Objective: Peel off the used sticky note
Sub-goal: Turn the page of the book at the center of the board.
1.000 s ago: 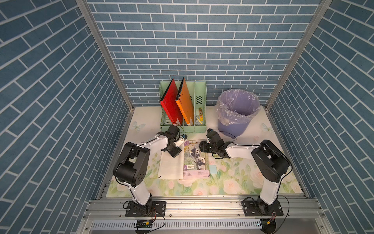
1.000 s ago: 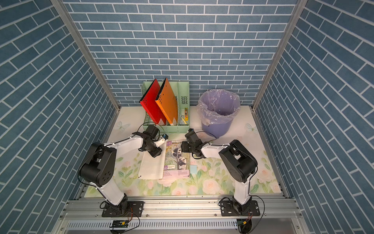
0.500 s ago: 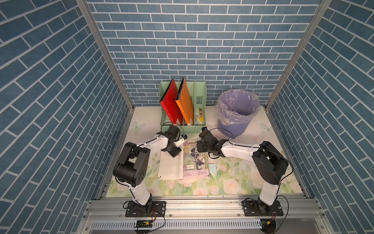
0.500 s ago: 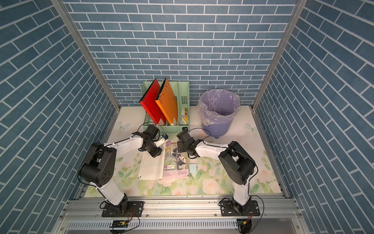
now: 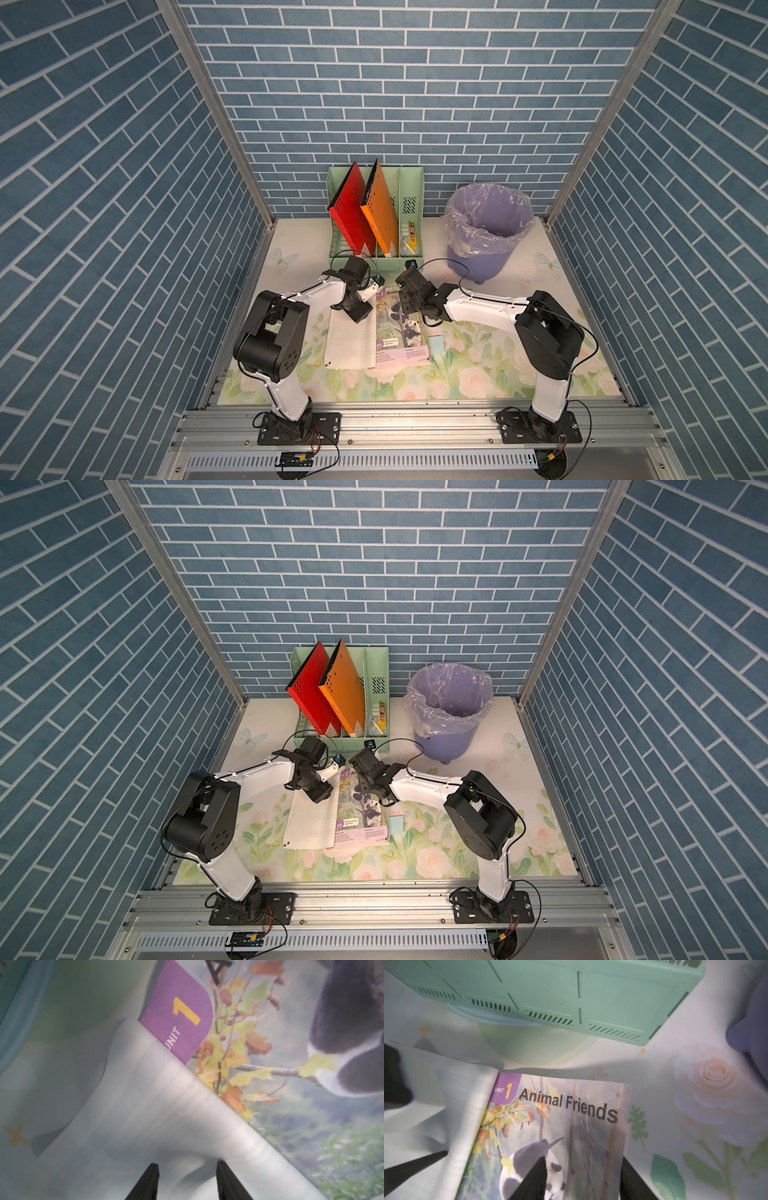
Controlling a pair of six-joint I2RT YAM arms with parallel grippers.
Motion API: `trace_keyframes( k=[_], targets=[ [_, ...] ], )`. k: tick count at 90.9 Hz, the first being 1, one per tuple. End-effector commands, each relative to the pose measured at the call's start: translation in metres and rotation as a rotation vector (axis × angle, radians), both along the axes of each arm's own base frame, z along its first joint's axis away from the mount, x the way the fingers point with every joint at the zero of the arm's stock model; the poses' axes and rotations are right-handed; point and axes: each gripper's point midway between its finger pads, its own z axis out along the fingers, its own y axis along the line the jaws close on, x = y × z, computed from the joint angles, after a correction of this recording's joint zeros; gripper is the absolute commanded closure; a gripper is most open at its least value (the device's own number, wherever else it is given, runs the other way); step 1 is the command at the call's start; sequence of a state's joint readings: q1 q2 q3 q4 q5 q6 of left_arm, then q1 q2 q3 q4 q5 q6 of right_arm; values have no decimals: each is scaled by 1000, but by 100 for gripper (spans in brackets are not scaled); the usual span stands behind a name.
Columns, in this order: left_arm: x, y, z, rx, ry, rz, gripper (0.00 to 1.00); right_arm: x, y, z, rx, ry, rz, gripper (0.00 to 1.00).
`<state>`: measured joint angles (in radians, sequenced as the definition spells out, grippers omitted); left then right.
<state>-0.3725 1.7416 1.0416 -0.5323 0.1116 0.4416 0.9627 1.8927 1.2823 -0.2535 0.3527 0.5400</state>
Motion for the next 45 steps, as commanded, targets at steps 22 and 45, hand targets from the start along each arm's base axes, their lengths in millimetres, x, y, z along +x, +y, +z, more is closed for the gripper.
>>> trace_keyframes(
  k=[22,45],
  targets=[
    [1,-5,-1,-7,19,-9,50,-5,-6,-14,-160,-27,18,48],
    [1,-3,2,-4,9,-10,50,-9,11,-17,44,44,61,76]
  ],
)
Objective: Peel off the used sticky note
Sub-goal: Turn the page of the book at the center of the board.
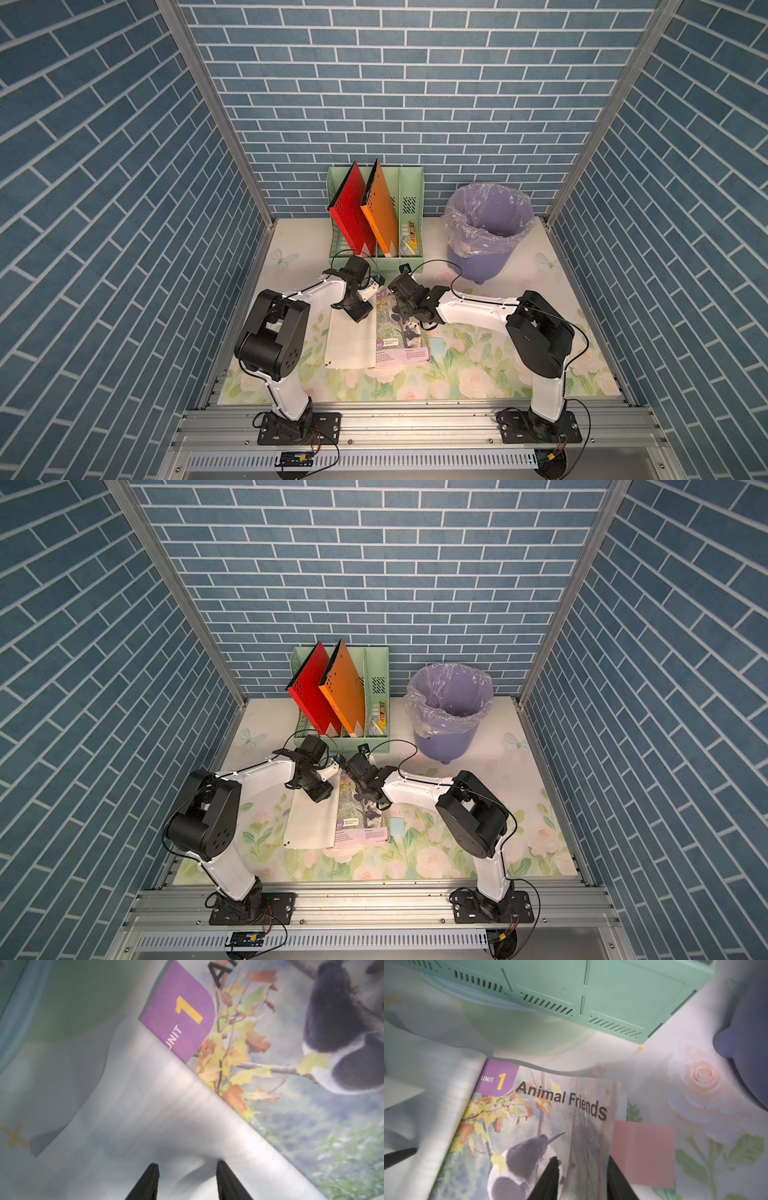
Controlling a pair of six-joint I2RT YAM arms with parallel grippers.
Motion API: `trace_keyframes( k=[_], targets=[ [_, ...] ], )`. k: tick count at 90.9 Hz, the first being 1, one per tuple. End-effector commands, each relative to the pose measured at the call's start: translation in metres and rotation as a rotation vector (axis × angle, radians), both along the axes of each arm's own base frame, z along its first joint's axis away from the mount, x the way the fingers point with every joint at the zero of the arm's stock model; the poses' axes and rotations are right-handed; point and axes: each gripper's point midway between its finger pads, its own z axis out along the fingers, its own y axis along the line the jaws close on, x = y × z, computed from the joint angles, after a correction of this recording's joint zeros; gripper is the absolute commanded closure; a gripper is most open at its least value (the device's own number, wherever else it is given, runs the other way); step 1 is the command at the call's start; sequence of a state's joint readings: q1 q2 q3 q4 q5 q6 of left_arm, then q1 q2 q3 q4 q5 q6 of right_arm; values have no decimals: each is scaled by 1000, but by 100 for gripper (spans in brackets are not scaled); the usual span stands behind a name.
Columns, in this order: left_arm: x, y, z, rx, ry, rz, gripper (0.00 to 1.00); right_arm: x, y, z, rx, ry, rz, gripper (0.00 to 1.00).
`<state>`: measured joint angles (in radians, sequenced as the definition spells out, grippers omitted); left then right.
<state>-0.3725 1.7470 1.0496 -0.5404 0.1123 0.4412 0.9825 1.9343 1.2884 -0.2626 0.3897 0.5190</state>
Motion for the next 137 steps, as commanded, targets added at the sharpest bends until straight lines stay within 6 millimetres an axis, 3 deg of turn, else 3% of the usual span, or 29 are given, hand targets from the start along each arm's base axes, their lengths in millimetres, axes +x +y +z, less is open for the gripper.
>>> trace_keyframes(
  k=[1,7,13,29,44,62,74,77,80,95,103,112,120,137],
  targets=[
    [1,-3,3,-6,1,-9,50,-5,12,-1,126,54,48,77],
    [0,-3,4,-9,-1,-10,50,-1,12,2,200,70,48,92],
    [-1,-3,5,-10,1,-10,50,4,10,6,261,84,45,100],
    [0,-5,18,-30,-9,-8,50,6,15,35,365,80,74,100],
    [5,-2,64,-151,-38,30,49,-9,44,55,403,140,65,100],
    [17,40,117,-245,-91,125,47,-24,80,64,161,49,64,100],
    [33,72,152,-262,-167,188,46,-31,105,51,9,1,89,100],
    [38,77,161,-266,-186,199,46,-34,113,57,-6,-20,97,100],
    [42,81,167,-266,-197,209,46,-38,122,47,-42,-28,108,100],
    [61,104,187,-264,-242,254,46,-60,174,38,-131,-95,191,100],
    [65,117,185,-268,-230,276,46,-76,193,19,-167,-82,238,100],
    [61,120,167,-257,-180,275,46,-98,214,3,-127,-55,302,100],
    [56,116,146,-261,-127,273,46,-116,230,-1,-60,-29,371,100],
    [37,92,100,-278,-11,241,47,-130,247,6,52,-19,430,100]
  ],
)
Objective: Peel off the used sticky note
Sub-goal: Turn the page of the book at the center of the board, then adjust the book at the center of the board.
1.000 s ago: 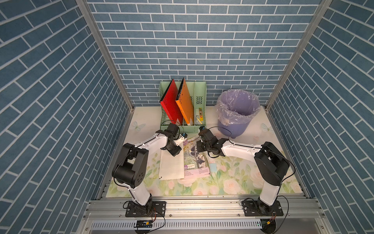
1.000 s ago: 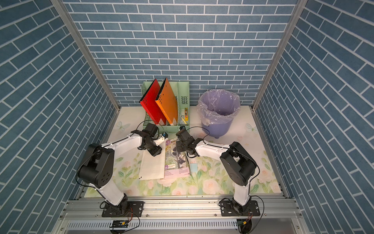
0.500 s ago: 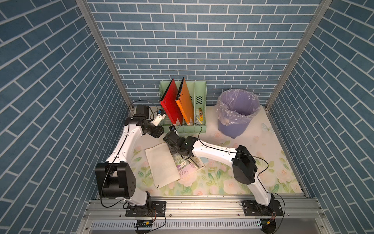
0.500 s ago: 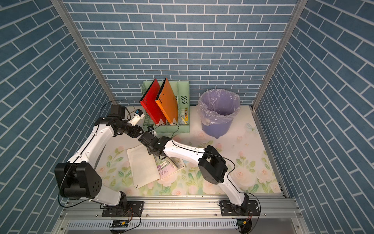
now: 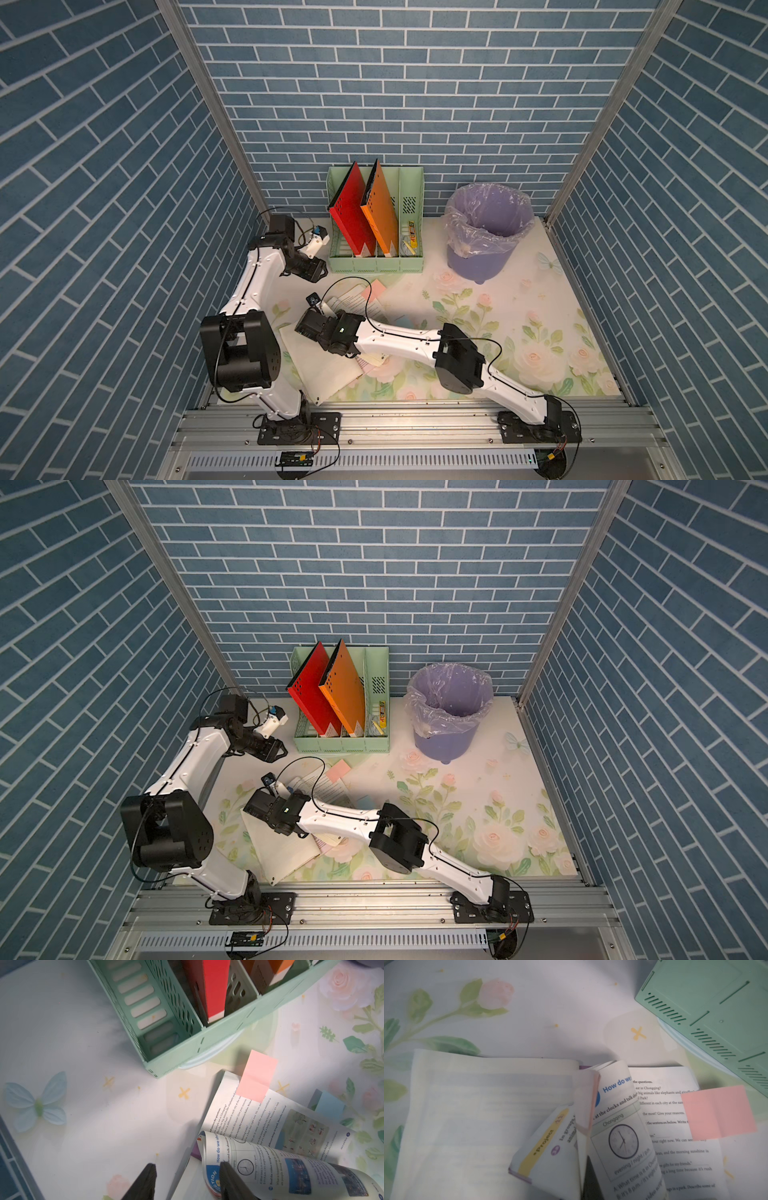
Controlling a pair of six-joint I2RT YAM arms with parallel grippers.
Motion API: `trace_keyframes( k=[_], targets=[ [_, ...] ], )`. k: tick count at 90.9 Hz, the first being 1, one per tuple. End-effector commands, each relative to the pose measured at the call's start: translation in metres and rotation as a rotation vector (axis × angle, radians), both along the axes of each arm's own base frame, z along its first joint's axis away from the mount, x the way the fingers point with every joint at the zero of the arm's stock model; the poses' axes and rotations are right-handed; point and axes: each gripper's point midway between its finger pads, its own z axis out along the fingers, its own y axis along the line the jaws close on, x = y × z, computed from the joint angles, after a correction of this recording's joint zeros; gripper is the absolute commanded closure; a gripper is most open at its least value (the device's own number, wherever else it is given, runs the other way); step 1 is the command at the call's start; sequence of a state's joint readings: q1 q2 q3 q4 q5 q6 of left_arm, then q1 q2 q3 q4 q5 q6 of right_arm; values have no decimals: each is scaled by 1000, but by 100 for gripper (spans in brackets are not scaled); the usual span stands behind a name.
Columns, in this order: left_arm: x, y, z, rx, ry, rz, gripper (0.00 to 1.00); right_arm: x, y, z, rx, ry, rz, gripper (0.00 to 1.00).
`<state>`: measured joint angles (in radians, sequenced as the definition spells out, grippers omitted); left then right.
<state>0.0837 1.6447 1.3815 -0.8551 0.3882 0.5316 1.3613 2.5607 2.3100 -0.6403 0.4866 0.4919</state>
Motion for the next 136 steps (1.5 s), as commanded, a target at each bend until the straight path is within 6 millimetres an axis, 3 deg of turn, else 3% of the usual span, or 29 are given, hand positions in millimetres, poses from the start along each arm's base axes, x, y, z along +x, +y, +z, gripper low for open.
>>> trace_keyframes(
  k=[1,20,34,46,52,63,75,85,92,100,107,123,136],
  targets=[
    [-19,-24,-28,-35,82,-60,47,-23,16,2,70,90,90,100],
    [-40,-67,-75,-48,169,-134,47,-26,20,-24,87,189,72,100],
    [-48,-78,-95,-7,197,-160,48,-24,17,-26,103,213,65,100],
    [-55,-72,-107,46,209,-165,48,-19,19,2,169,193,72,94],
    [-59,-68,-112,71,213,-167,48,-17,17,16,209,195,79,85],
    [-64,-60,-114,112,204,-173,48,-16,5,63,335,184,100,67],
    [-69,-51,-117,162,199,-180,48,-17,-28,110,482,183,118,56],
    [-73,-45,-118,197,185,-191,48,-13,-69,122,592,234,90,52],
    [-76,-43,-117,209,178,-196,48,3,-100,124,644,239,39,51],
    [-77,-43,-113,208,168,-197,48,25,-128,114,649,236,-26,49],
    [-75,-43,-107,206,157,-196,48,40,-138,95,620,262,-69,50],
    [-76,-38,-95,231,139,-197,48,40,-126,52,557,340,-48,58],
    [-84,-20,-99,332,134,-189,48,49,-132,17,450,327,-105,50]
  ],
)
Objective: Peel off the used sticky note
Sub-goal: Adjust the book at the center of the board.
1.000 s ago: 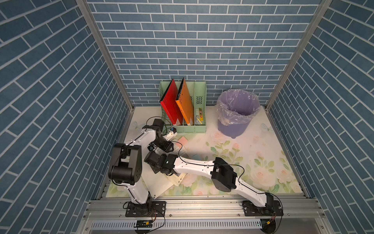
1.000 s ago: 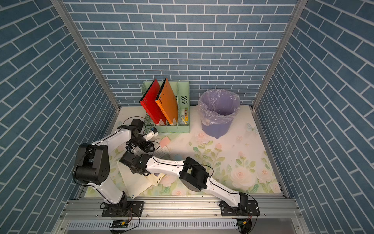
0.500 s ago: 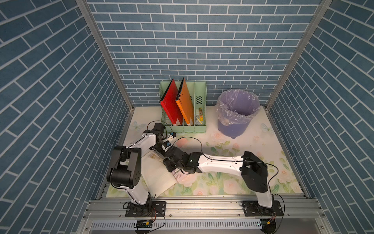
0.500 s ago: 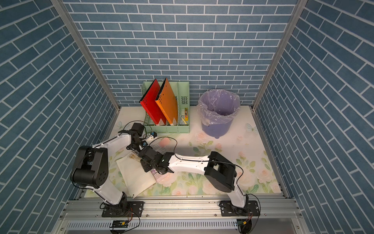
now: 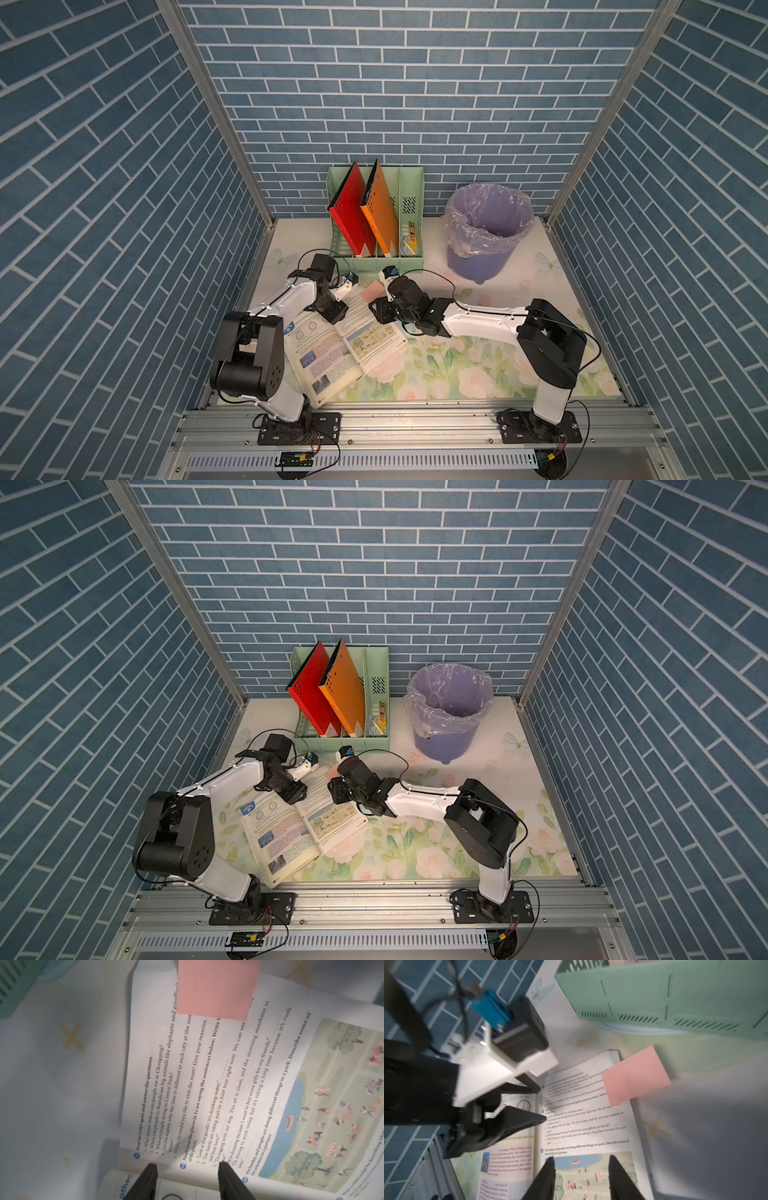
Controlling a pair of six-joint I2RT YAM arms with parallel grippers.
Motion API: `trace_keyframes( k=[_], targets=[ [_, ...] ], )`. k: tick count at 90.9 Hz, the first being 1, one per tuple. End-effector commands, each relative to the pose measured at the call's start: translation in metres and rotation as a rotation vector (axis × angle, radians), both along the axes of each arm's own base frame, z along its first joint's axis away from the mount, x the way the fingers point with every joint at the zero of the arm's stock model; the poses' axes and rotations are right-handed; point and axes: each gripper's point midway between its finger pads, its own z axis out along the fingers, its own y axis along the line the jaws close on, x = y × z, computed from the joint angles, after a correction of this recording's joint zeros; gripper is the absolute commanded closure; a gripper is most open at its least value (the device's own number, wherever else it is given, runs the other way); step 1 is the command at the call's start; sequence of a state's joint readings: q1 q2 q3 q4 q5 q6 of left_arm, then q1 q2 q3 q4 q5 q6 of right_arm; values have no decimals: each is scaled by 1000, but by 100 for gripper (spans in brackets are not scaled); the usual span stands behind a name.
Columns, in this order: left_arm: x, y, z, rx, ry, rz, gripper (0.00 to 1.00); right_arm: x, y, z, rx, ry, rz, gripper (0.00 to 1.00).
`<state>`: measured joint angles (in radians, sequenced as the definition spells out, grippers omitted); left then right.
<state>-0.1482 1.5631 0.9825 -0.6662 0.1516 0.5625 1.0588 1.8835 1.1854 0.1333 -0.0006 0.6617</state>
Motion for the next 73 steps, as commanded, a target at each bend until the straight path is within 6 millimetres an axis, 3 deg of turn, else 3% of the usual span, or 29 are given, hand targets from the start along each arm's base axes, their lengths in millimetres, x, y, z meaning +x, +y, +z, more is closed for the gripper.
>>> trace_keyframes(
  k=[1,16,35,48,62,73],
  targets=[
    [-13,20,-4,104,13,-3,47,2,0,-19,-59,15,-11,50],
    [-25,35,-5,171,1,-11,47,18,-2,-26,-75,14,-17,43],
    [-33,34,24,137,-6,-18,46,36,-1,-62,-152,65,38,41],
    [-60,42,12,170,58,-45,46,30,-2,-71,-166,98,86,44],
    [-87,57,-8,234,104,-59,46,21,-1,-68,-125,122,124,55],
    [-88,64,-16,271,104,-39,46,16,5,-71,-106,147,160,72]
  ],
)
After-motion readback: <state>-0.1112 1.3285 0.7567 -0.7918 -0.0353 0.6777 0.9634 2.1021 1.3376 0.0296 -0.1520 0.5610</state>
